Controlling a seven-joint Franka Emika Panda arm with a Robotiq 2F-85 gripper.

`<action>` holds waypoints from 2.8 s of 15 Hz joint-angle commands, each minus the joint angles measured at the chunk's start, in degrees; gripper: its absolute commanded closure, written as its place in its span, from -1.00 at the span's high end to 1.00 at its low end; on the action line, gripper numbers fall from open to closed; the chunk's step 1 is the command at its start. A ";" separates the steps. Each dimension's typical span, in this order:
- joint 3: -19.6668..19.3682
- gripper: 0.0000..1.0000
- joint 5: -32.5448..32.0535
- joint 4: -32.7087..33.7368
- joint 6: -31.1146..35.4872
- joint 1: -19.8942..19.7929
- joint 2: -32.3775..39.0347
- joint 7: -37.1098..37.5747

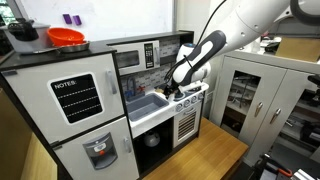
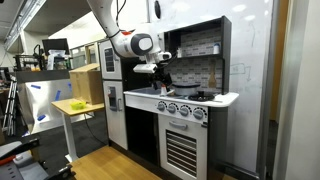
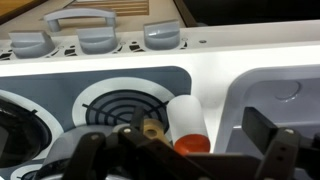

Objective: Move the salt shaker from left to right.

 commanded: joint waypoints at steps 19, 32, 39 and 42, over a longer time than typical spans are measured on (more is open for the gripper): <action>-3.18 -0.75 -0.20 -1.16 0.64 -0.60 -1.93 2.29; -6.81 -0.75 -0.82 -2.24 -2.89 -1.72 -8.50 2.65; -5.86 -0.75 0.39 2.13 -4.17 -3.24 -6.07 1.56; -6.82 -0.75 -0.28 3.32 -5.47 -3.58 -6.82 2.22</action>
